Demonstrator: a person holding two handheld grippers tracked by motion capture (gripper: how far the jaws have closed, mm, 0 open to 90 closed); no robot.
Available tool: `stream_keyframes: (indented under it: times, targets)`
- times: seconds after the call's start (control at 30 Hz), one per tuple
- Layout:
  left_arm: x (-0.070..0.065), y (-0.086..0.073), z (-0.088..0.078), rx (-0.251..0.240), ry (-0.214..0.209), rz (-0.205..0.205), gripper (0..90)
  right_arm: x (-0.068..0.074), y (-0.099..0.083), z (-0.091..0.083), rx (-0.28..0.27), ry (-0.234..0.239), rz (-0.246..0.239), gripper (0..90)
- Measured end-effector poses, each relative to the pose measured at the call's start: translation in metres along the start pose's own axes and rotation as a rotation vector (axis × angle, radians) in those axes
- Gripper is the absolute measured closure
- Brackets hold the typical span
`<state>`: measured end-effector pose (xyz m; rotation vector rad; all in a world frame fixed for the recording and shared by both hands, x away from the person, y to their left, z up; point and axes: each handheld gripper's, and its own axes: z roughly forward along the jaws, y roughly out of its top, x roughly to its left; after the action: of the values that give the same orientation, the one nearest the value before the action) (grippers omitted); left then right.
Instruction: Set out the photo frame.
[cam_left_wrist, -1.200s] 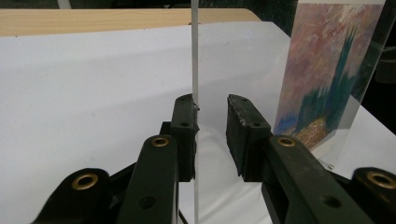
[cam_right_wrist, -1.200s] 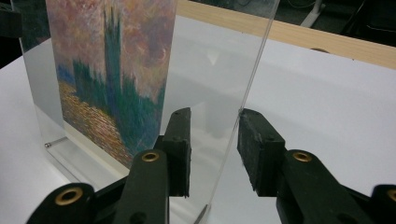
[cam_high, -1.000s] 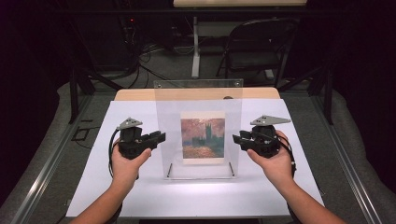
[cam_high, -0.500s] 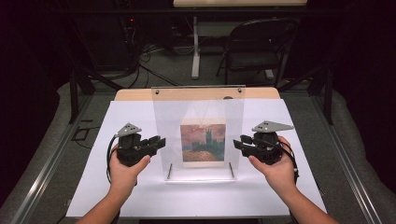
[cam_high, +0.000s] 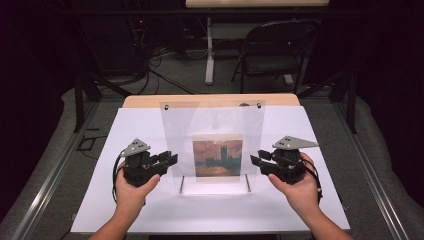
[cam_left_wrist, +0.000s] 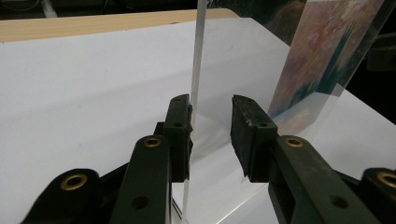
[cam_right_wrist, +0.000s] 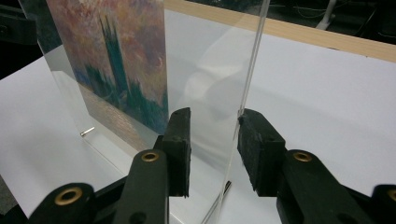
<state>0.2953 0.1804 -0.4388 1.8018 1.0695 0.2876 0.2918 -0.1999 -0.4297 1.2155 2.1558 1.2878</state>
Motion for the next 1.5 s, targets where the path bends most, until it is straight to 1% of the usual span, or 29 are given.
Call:
stream_keyframes:
  times: [0.07, 0.1, 0.13, 0.23, 0.37, 0.57, 0.7, 0.8, 0.93, 1.03, 1.07, 1.1, 1.13, 1.2, 1.23, 1.27, 1.3, 1.37, 1.4, 1.43, 1.5]
  targets:
    - [0.000, -0.001, -0.001, 0.003, -0.002, -0.001, 67.5, 0.000, -0.001, 0.000, -0.004, 0.001, -0.007, 64.7]
    - [-0.001, -0.001, -0.001, 0.001, -0.002, 0.001, 67.3, 0.001, -0.002, -0.001, -0.005, 0.004, 0.001, 64.7]
    - [-0.001, -0.002, -0.001, -0.002, -0.006, -0.001, 67.1, 0.001, -0.002, -0.002, -0.005, 0.003, -0.012, 64.7]
    - [-0.002, -0.003, -0.002, -0.005, -0.007, 0.007, 66.8, 0.002, -0.004, -0.002, -0.011, 0.007, 0.001, 64.7]
    - [-0.004, -0.005, -0.003, -0.009, -0.004, 0.015, 66.5, 0.003, -0.006, -0.004, -0.027, 0.005, -0.012, 64.7]
    - [-0.004, -0.004, -0.002, -0.006, 0.001, 0.021, 65.4, 0.002, -0.007, -0.004, -0.032, 0.016, 0.003, 63.8]
    - [-0.003, -0.005, 0.000, -0.010, -0.020, 0.019, 61.6, 0.000, -0.009, -0.004, -0.045, 0.030, 0.017, 62.0]
    - [-0.003, -0.007, 0.001, -0.013, -0.023, 0.022, 59.7, 0.000, -0.012, -0.004, -0.063, 0.039, 0.019, 59.0]
    - [-0.005, -0.010, 0.003, -0.024, -0.025, 0.032, 54.9, -0.001, -0.015, -0.004, -0.069, 0.050, 0.022, 56.6]
    - [-0.004, -0.012, 0.004, -0.020, -0.029, 0.042, 51.8, -0.001, -0.017, -0.005, -0.065, 0.059, 0.028, 55.0]
    - [-0.004, -0.013, 0.004, -0.018, -0.036, 0.038, 51.3, -0.001, -0.019, -0.005, -0.060, 0.062, 0.026, 54.5]
    - [-0.004, -0.014, 0.004, -0.015, -0.037, 0.038, 50.7, -0.001, -0.020, -0.005, -0.061, 0.067, 0.040, 53.6]
    - [-0.003, -0.015, 0.005, -0.016, -0.040, 0.038, 50.4, -0.002, -0.021, -0.005, -0.057, 0.066, 0.030, 52.8]
    - [-0.002, -0.017, 0.004, -0.013, -0.036, 0.042, 48.9, -0.002, -0.024, -0.004, -0.063, 0.062, 0.035, 51.7]
    - [-0.002, -0.018, 0.004, -0.014, -0.034, 0.042, 47.9, -0.003, -0.025, -0.004, -0.058, 0.059, 0.029, 51.2]
    - [-0.002, -0.019, 0.003, -0.013, -0.030, 0.041, 46.7, -0.002, -0.027, -0.005, -0.062, 0.059, 0.042, 51.0]
    - [-0.001, -0.019, 0.001, -0.014, -0.030, 0.041, 46.2, -0.004, -0.028, -0.006, -0.061, 0.057, 0.033, 50.7]
    - [0.001, -0.020, -0.003, -0.016, -0.022, 0.038, 45.3, -0.005, -0.029, -0.008, -0.067, 0.045, 0.028, 49.7]
    - [0.002, -0.020, -0.005, -0.021, -0.017, 0.036, 44.7, -0.005, -0.030, -0.010, -0.069, 0.041, 0.034, 49.3]
    - [0.003, -0.021, -0.007, -0.023, -0.013, 0.033, 44.3, -0.006, -0.031, -0.012, -0.075, 0.034, 0.026, 49.0]
    - [0.006, -0.023, -0.012, -0.025, 0.001, 0.028, 43.3, -0.008, -0.032, -0.017, -0.074, 0.026, 0.029, 47.6]
